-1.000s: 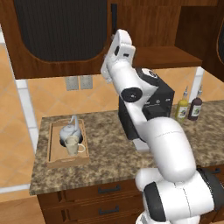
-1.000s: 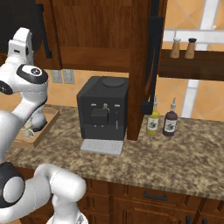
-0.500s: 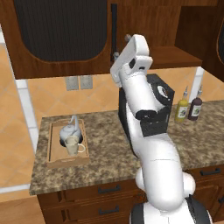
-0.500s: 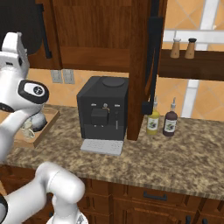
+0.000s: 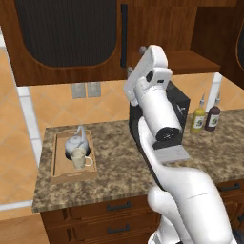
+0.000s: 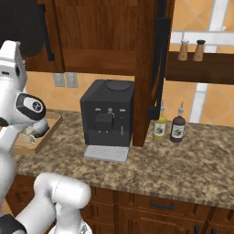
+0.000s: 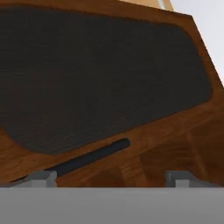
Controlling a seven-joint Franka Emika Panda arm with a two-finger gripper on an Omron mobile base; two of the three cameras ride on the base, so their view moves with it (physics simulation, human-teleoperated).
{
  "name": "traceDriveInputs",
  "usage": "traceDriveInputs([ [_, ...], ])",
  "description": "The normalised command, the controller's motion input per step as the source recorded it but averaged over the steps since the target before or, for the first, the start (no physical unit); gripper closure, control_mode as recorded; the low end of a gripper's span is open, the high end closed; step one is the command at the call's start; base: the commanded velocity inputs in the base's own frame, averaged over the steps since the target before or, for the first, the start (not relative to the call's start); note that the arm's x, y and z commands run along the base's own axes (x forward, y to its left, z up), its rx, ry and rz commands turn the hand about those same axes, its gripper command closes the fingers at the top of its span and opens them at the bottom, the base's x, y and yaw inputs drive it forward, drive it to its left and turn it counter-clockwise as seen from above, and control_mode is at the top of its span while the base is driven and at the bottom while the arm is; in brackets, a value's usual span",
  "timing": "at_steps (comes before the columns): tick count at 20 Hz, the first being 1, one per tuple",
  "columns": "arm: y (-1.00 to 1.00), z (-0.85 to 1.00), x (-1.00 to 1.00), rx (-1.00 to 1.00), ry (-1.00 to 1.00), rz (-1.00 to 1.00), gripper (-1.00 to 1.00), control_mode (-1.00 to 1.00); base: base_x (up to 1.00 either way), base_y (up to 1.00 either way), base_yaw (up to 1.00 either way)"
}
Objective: Pick the kettle from the counter and place it on the tray. Then pick the mug from the cabinet and place it on the tray. Then close the cabinet doors.
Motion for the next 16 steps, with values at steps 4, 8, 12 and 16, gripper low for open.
traceDriveInputs([
  [4,-0.32,0.69,-0.02,0.0,0.75,-0.01,-1.0,-1.0,0.0,0.0,0.0],
  [8,-0.35,0.07,-0.02,0.0,0.75,0.02,-1.0,-1.0,0.0,0.0,0.0],
  [12,-0.55,-0.11,-0.33,0.05,0.42,0.02,-1.0,-1.0,0.0,0.0,0.0],
  [16,-0.25,0.0,-0.04,0.05,0.08,0.0,-1.0,-1.0,0.0,0.0,0.0],
])
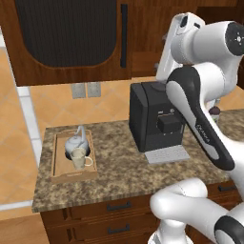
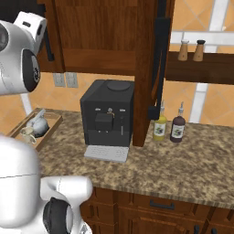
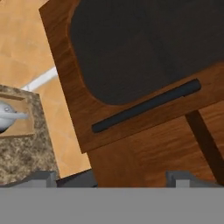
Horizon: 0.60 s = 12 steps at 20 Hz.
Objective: Pick the kettle from the counter and place it on the tray. Then pick the mug from the cabinet and place it on the tray. Then close the cabinet doors.
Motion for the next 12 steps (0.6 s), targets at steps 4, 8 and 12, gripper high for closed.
traceDriveInputs([
  [4,-0.02,-0.14,-0.11,0.0,0.05,0.0,-1.0,-1.0,0.0,0.0,0.0],
  [8,-0.14,-0.46,-0.29,0.0,0.11,-0.03,-1.0,-1.0,0.0,0.0,0.0],
  [12,-0.5,-0.06,-0.63,0.1,0.04,-0.03,-1.0,-1.0,0.0,0.0,0.0],
])
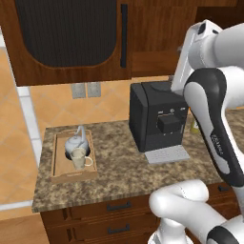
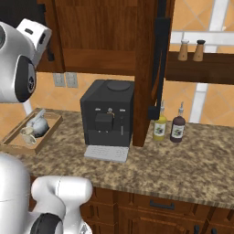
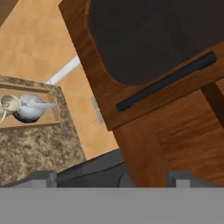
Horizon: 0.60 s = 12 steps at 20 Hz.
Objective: Pick the kettle from the counter and place it on the tray. Then pick the mug from the cabinet and place it on the tray. Then close the cabinet doors.
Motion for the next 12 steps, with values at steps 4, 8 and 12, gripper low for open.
traceDriveInputs([
  [4,-0.58,0.0,-0.36,0.05,0.12,-0.01,-1.0,-1.0,0.0,0.0,0.0],
  [8,-0.23,0.0,-0.26,0.0,0.0,0.02,-1.0,-1.0,0.0,0.0,0.0],
  [12,-0.48,0.0,-0.79,0.0,-0.03,0.01,-1.0,-1.0,0.0,0.0,0.0],
])
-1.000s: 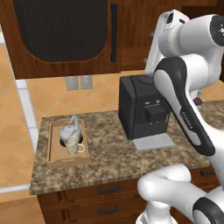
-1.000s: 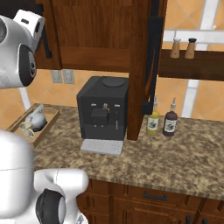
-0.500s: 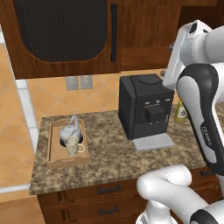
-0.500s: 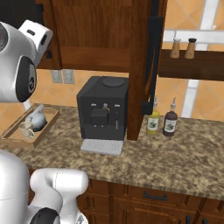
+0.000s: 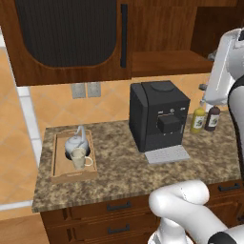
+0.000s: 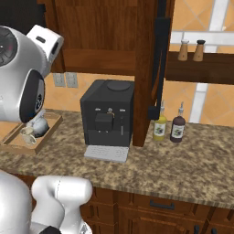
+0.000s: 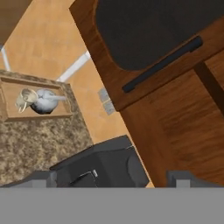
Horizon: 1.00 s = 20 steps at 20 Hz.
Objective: Pick the kettle from the counter and place it on the tray. Then pick the mug from the cabinet and place it on the tray. Then close the cabinet doors.
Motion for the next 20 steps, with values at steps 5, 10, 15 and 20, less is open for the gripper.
traceDriveInputs([
  [5,-0.63,0.0,-0.79,0.0,-0.07,0.0,-1.0,-1.0,0.0,0.0,0.0],
  [10,-0.62,-0.05,-0.4,0.0,-0.12,0.0,-1.0,-1.0,0.0,0.0,0.0],
  [15,-0.61,-0.19,-0.3,0.0,-0.41,0.0,-1.0,-1.0,0.0,0.0,0.0],
  [20,-0.61,-0.22,-0.11,0.0,-0.14,0.01,-1.0,-1.0,0.0,0.0,0.0],
])
